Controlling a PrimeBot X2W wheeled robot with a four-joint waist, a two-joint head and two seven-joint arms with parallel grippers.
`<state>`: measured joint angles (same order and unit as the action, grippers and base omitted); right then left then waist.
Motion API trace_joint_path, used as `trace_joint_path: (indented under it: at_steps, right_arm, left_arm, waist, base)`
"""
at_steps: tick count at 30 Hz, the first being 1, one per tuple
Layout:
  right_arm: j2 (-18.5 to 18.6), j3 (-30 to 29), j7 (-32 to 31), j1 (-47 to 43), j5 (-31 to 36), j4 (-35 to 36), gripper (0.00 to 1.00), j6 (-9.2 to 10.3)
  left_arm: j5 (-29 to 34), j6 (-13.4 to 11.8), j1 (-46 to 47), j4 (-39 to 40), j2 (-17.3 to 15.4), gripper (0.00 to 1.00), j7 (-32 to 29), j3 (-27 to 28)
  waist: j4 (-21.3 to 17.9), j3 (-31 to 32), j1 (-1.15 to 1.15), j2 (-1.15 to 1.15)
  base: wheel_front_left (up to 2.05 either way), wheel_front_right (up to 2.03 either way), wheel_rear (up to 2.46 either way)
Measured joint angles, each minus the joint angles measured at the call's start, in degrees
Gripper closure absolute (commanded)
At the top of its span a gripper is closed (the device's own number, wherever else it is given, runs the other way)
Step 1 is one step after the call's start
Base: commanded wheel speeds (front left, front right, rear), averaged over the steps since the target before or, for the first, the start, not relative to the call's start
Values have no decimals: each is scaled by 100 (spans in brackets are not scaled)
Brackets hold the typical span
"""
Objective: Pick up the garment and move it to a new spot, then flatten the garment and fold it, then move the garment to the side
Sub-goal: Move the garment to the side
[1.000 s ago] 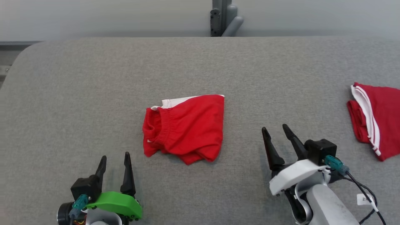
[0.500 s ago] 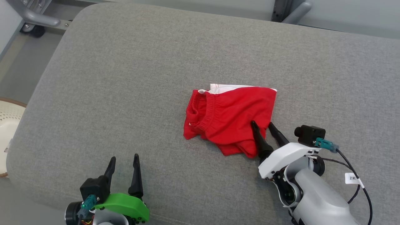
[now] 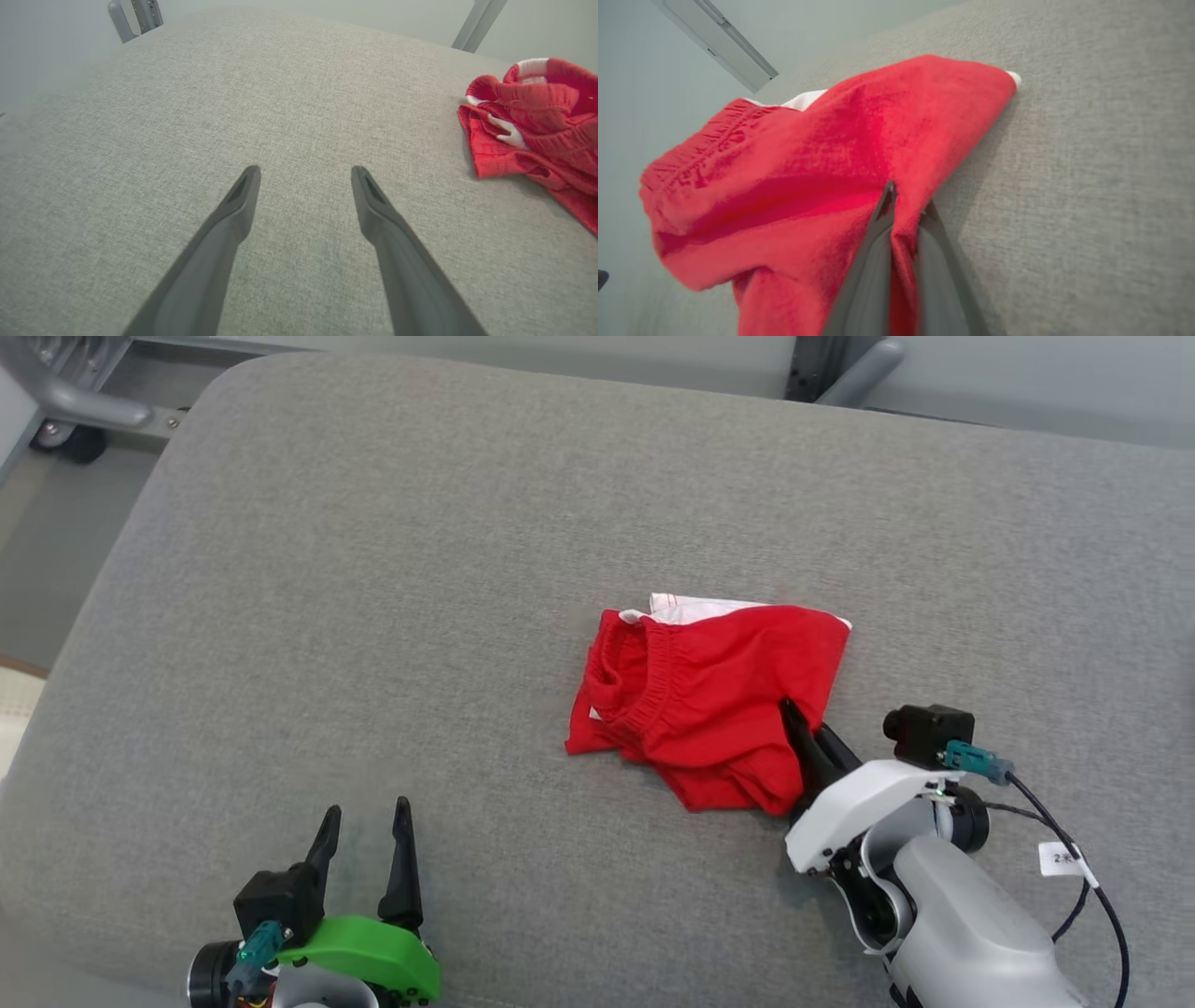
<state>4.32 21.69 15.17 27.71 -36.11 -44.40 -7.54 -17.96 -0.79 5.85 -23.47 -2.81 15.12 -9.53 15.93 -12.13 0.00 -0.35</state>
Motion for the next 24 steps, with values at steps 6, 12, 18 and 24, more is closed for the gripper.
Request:
trace_joint_path:
  at_steps: [6,12,18,24]
  right_arm:
    - [-44,-290,-3,-396,420,177,100,0]
    - [-60,-385,-4,-675,611,337,100,1]
    - [-90,-249,-4,-798,601,443,100,1]
    - [-101,20,-4,-833,592,485,100,4]
  left_arm:
    - [35,76,-53,36,-1,0,0,23]
    - [54,102,-45,67,1,0,0,9]
    - [81,129,39,65,2,0,0,45]
    - [91,169,183,-2,3,0,0,-1]
  waist:
    - [-598,164,0,0]
    - [-1461,319,0,0]
    - [-2436,412,0,0]
    - [-3348,429,0,0]
  base:
    - [0,0,0]
    - [0,0,0]
    - [0,0,0]
    - [0,0,0]
